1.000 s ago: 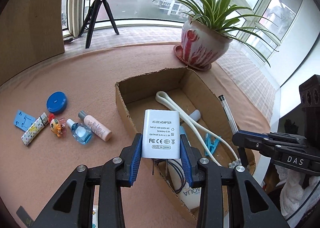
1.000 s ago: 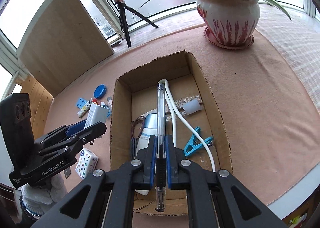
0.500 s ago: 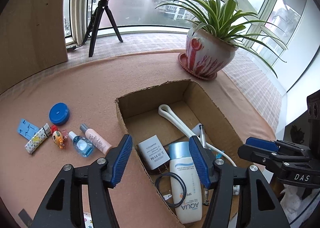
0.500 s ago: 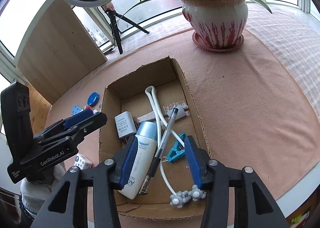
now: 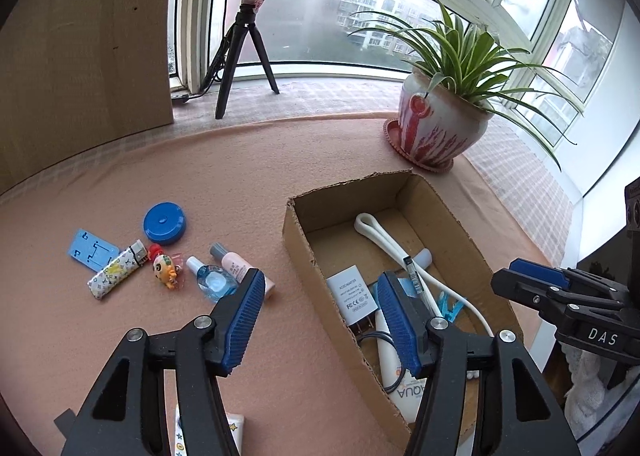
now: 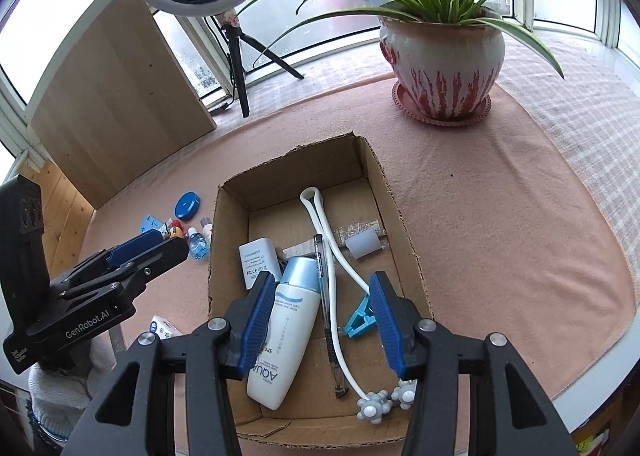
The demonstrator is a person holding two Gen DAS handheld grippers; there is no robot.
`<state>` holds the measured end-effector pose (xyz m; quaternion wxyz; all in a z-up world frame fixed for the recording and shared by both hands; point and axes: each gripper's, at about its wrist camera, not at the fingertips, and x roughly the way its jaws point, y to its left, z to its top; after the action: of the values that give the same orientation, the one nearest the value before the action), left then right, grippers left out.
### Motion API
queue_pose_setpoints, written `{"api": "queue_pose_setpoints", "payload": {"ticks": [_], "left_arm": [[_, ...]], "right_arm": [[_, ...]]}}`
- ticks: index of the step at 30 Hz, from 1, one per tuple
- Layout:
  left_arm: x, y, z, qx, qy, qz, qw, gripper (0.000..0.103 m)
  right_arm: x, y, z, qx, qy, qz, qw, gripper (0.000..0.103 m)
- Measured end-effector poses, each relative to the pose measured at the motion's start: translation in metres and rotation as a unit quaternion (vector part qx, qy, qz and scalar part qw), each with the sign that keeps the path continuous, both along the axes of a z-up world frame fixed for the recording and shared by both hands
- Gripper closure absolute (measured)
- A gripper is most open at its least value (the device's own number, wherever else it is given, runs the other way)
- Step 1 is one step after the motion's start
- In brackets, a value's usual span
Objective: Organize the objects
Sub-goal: 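Carry the adapter and pen into the box with both tools and release, then move both tools back toward the remaining items on the table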
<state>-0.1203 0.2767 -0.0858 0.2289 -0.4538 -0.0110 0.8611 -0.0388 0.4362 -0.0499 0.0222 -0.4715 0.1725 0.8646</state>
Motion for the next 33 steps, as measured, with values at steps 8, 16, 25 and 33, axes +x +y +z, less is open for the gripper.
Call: {"api": "queue_pose_setpoints", "payload": {"ticks": [8,16,25,33], "left_arm": [[0.0,-0.058,0.003,-0.009,0.0,0.033,0.9994,0.04],[-0.009,-0.134,0.0,-0.029,-0.006,0.079,0.9964,0.04],[-0.028,-0.2,-0.014,-0.052,-0.021,0.097,0.9936,0.041],[-0.056,-0.197,-0.035,-0.066,-0.03,0.068,0.9951,0.041]], "right_arm": [[-0.008,-0.029,0.02,0.048,0.02,0.012,0.999,0.057],[-0.026,-0.058,0.02,0.043,0.024,0.037,0.998,0.057],[-0.061,-0.101,0.006,0.006,0.001,0.091,0.996,0.057],[-0.102,-0.133,-0.009,-0.041,-0.022,0.126,0.991,0.057]]}}
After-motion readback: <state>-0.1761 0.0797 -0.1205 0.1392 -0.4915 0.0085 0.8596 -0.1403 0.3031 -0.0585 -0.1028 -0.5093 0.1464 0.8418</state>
